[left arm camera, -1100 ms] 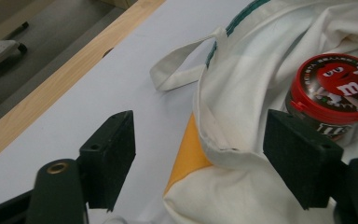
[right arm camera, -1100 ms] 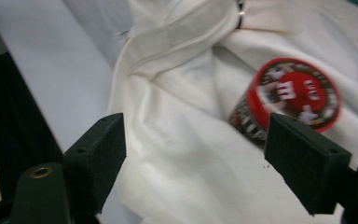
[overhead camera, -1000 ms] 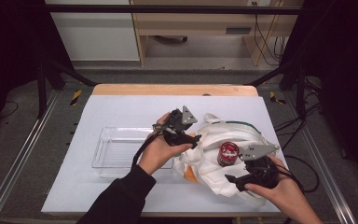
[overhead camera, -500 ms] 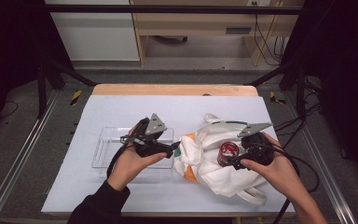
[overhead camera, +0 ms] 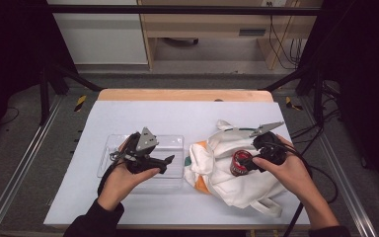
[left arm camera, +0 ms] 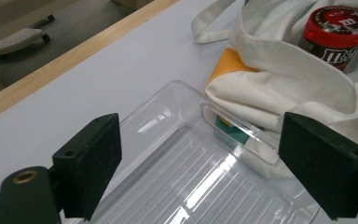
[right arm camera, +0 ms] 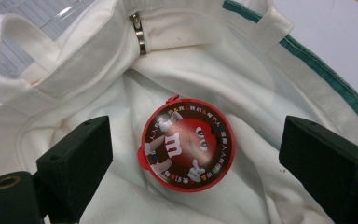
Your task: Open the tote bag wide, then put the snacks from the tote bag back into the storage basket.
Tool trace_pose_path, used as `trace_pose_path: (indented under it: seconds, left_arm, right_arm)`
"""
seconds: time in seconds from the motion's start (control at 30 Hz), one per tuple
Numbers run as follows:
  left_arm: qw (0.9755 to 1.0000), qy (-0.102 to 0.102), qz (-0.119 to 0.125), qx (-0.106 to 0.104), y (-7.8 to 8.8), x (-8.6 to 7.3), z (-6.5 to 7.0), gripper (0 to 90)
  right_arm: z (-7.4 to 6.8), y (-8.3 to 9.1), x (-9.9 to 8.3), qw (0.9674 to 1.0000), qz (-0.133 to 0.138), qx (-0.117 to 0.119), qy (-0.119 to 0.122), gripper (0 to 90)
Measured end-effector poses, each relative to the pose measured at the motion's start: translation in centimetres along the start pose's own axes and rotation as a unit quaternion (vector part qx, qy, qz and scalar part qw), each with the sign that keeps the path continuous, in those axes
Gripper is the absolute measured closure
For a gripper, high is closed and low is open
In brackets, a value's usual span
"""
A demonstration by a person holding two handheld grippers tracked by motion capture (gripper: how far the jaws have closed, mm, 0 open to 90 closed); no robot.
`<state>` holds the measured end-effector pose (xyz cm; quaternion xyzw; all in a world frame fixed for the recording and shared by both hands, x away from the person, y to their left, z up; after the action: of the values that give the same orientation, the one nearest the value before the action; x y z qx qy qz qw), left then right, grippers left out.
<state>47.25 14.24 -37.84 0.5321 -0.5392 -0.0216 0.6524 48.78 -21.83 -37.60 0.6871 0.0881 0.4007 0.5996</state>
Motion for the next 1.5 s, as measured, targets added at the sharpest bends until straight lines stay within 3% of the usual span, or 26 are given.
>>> trace_pose_path:
  seconds: [0.1, 0.23, 0.4, 0.43, 0.7, 0.8, 0.83, 0.97, 1.3, 1.5]
  left_arm:
    - [0.9999, 0.004, -0.006, 0.011, 0.7, -1.0, -0.5, 12.8]
    - [0.9990, 0.033, -0.004, 0.031, 1.7, -2.5, -1.9, 11.3]
    - [0.9972, 0.054, -0.011, 0.050, 2.1, -4.2, -2.9, 10.1]
    - [0.9899, 0.123, -0.010, 0.070, 2.2, -4.6, -2.1, 9.5]
    - [0.9899, 0.122, 0.001, 0.072, 3.1, -5.7, -2.7, 7.7]
    - [0.9880, 0.135, 0.003, 0.075, 3.4, -6.0, -3.5, 7.7]
    - [0.9952, 0.074, 0.002, 0.064, 3.4, -6.1, -4.6, 7.7]
    - [0.9951, 0.081, 0.006, 0.056, 3.5, -6.2, -5.0, 7.7]
    - [0.9944, 0.086, 0.007, 0.061, 4.3, -6.4, -5.4, 7.7]
    - [0.9937, 0.091, 0.007, 0.064, 4.6, -6.8, -6.0, 8.0]
  right_arm:
    - [0.1, 0.0, 0.0, 1.0000, 0.001, 0.003, -0.001, 10.7]
    - [0.0, 0.3, 0.3, 1.0000, -0.001, 0.004, 0.006, 10.8]
    - [-0.1, 0.1, 0.8, 1.0000, -0.006, 0.004, 0.006, 10.4]
    - [-0.2, 0.0, 1.1, 0.9999, -0.011, 0.002, 0.010, 10.7]
    - [-0.9, -0.3, 1.7, 0.9990, -0.036, -0.004, 0.026, 12.4]
    - [-1.1, -0.6, 1.7, 0.9986, -0.044, -0.005, 0.029, 11.7]
    - [-1.1, -0.7, 1.7, 0.9985, -0.046, -0.005, 0.029, 11.6]
    - [-1.2, -1.5, 1.6, 0.9979, -0.055, 0.000, 0.033, 12.0]
    - [-0.8, -3.1, 1.8, 0.9944, -0.092, -0.010, 0.051, 13.0]
    - [-0.2, -4.0, 1.6, 0.9916, -0.110, 0.002, 0.068, 12.9]
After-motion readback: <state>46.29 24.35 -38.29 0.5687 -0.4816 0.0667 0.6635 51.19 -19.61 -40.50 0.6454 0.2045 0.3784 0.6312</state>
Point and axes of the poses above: each handheld gripper's, and its own axes: y roughly backward along the jaws, x roughly out of its top, z roughly to its right, the point moved 1 cm from there along -y, roughly forward along the jaws, and after that the axes turned 11 degrees about -z, right-handed, at the moved point
